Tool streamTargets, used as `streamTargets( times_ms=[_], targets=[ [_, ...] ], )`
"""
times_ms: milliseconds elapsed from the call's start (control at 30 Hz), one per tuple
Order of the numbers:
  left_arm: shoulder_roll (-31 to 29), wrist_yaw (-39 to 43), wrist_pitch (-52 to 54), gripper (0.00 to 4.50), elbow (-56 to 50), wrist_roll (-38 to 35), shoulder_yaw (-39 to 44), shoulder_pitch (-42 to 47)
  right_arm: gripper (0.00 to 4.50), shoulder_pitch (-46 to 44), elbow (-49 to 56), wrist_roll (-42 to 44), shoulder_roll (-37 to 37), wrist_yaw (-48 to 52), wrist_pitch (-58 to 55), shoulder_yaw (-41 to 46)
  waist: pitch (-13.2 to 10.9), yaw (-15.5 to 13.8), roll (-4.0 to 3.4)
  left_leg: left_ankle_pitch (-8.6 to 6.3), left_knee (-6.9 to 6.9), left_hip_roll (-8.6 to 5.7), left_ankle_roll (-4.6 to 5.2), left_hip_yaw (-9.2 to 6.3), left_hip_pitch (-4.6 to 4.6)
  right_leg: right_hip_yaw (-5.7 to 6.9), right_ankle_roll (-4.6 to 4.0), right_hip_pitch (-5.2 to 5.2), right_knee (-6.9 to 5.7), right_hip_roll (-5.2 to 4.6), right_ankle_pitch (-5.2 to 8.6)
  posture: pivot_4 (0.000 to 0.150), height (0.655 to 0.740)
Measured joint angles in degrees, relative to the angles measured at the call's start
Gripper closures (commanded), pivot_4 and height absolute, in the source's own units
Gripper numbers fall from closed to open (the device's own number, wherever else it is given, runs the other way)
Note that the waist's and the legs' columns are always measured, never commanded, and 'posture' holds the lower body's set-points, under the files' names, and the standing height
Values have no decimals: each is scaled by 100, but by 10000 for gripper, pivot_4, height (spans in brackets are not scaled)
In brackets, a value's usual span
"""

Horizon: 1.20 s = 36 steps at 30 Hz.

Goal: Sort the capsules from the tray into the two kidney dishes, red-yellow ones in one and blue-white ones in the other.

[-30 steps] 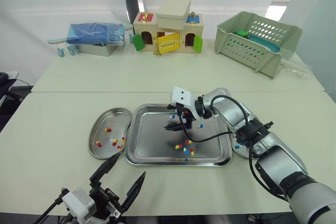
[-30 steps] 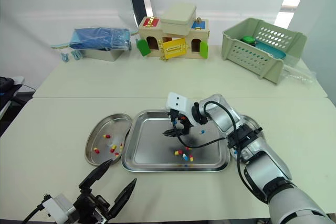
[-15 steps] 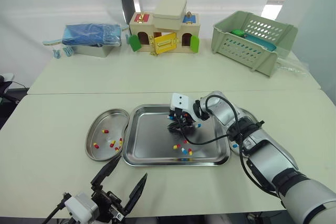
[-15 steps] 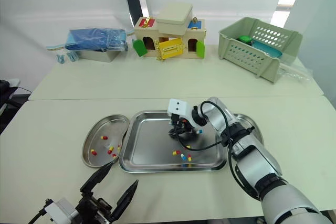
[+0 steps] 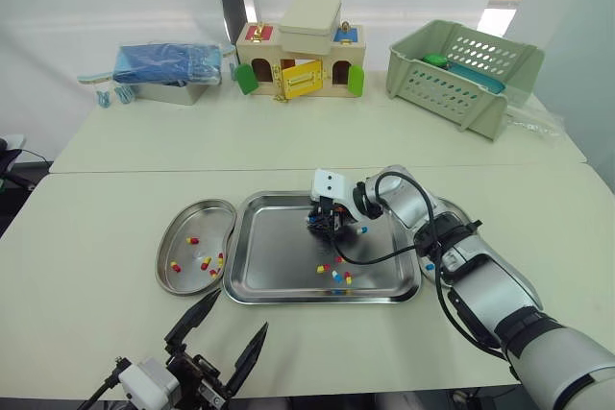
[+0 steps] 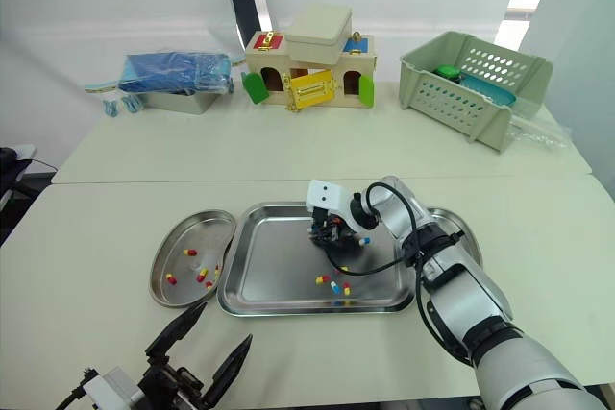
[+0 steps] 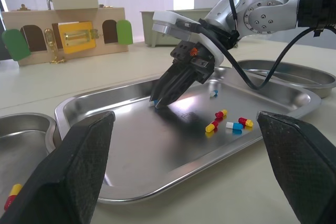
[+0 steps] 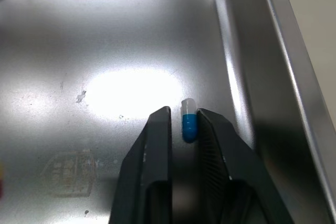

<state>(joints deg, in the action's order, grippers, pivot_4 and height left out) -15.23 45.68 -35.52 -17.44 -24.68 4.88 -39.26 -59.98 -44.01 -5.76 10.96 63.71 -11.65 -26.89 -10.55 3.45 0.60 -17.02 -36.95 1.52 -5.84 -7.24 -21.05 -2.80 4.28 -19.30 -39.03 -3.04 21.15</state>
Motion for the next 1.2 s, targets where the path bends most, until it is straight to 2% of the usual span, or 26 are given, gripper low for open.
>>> streamTargets(
  times_ms=[267,433,633,767,967,1100,1200],
  targets=[
    [-88,12,-7,0,7,-23,-2,-1,44871,113,102,27,-3,74,-12,105,0,0,0,0,0,0,0,0,0,0,0,0,0,0,0,1500,7400],
    [-331,187,-7,0,5,-101,-31,11,44871,564,1281,434,343,454,-530,399,-2,-15,-3,0,-1,0,0,-5,-7,4,0,-1,1,0,0,1500,7400],
    [-792,793,-12,0,55,-305,-219,333,44871,1655,4179,1426,1789,902,-1725,1321,-3,-162,-6,-1,-3,-3,1,-18,-24,21,0,-1,11,-1,0,1500,7400],
    [-1105,1363,-4,0,183,-424,-518,795,44871,2898,5402,1930,3125,1043,-2309,2116,-4,-219,-7,-1,-7,-7,1,-22,-34,27,0,-1,13,-3,0,1500,7400],
    [-1234,1803,134,0,351,-651,-736,1425,44871,4369,5735,2119,4223,817,-2507,3305,-2,-123,-11,-1,-3,-1,3,-5,-6,10,0,14,5,3,0,1500,7400],
    [-1259,2007,275,0,510,-752,-744,1603,44871,5002,5747,2127,4305,578,-2474,3505,-2,-84,-10,-1,-4,-1,3,7,1,-4,0,17,3,2,0,1500,7400],
    [-1259,2121,310,0,570,-832,-742,1678,44871,5047,5747,2172,4256,315,-2396,3510,-3,-78,-10,-1,-5,-1,3,5,4,-2,0,21,2,2,0,1500,7400]
  ],
)
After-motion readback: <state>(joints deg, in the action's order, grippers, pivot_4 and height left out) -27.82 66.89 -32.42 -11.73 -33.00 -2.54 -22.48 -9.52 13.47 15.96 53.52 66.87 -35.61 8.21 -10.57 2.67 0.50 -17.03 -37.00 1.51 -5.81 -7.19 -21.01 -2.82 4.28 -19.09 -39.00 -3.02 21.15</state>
